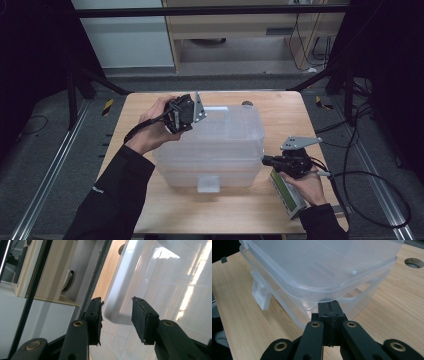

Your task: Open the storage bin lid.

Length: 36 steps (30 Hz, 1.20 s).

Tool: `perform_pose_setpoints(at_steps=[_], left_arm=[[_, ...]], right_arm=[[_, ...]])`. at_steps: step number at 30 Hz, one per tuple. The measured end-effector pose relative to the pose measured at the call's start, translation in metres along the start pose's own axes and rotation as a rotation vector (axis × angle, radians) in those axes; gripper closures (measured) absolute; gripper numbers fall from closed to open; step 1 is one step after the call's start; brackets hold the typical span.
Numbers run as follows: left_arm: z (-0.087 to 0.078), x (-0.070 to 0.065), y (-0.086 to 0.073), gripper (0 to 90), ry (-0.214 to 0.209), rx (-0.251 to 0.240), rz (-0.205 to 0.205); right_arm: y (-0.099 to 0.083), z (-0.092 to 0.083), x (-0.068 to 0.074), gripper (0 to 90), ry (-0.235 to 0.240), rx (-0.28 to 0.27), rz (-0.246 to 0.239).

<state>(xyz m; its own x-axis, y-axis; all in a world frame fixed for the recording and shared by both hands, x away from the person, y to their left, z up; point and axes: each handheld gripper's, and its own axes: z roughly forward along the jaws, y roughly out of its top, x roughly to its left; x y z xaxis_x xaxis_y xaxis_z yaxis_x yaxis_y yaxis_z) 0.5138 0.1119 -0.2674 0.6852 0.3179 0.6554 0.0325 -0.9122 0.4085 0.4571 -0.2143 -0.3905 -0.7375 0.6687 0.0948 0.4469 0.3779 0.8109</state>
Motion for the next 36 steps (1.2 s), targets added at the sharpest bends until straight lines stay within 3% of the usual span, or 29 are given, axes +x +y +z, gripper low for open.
perform_pose_setpoints(at_steps=[22,36], left_arm=[[-0.046,0.016,-0.07,59.2,0.088,-0.099,-0.323],[-0.051,-0.003,-0.137,60.0,0.149,-0.128,-0.499]], right_arm=[[0.002,-0.002,0.0,90.0,-0.003,-0.018,0.006],[0.002,-0.002,0.0,90.0,-0.004,-0.021,0.004]])
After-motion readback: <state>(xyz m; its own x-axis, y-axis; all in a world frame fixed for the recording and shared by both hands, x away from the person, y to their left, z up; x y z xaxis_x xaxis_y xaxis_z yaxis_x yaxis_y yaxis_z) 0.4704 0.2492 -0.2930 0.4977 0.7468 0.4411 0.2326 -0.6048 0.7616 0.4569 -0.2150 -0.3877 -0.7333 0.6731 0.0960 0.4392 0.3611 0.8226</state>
